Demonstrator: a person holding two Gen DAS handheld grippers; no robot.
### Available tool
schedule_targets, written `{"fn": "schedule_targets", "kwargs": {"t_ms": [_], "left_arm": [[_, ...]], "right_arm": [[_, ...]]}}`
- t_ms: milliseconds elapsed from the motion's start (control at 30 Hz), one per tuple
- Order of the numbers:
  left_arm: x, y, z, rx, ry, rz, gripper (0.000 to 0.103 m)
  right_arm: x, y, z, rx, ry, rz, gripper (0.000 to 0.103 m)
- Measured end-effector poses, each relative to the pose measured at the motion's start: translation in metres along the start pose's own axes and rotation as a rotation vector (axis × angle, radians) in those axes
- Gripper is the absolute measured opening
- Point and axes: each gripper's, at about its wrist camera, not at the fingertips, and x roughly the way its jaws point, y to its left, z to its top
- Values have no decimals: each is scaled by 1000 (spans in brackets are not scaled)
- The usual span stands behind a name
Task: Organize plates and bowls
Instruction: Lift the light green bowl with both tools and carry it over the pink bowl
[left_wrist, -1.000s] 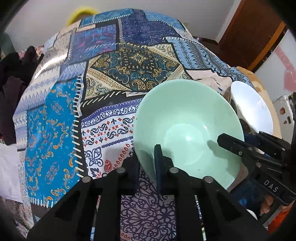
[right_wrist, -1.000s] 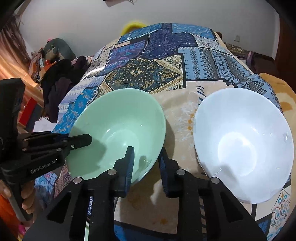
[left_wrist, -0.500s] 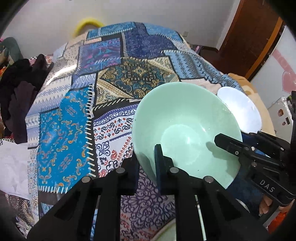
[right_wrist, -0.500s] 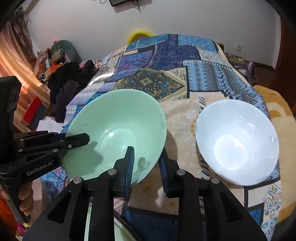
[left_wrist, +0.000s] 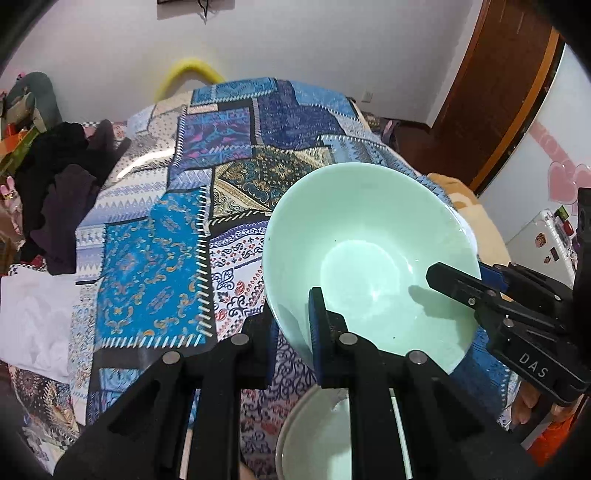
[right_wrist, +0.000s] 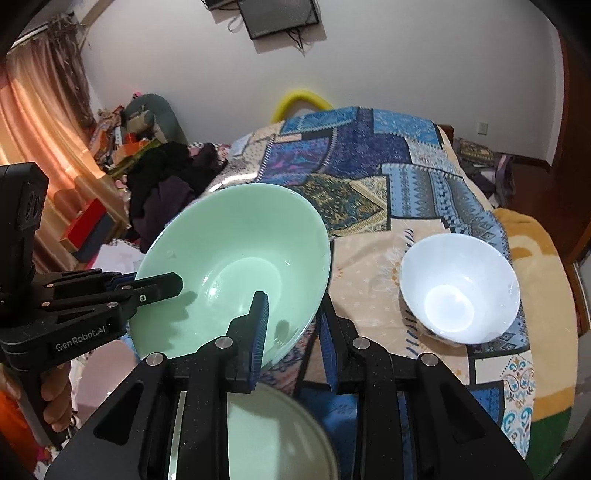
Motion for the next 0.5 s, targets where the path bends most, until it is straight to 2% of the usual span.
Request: {"fn": "schedule_targets", "kwargs": {"t_ms": [500], "left_arm": [[-65, 6, -41, -34, -55, 22, 15]], "right_arm": [[-33, 35, -18, -52, -38, 48, 24]]}}
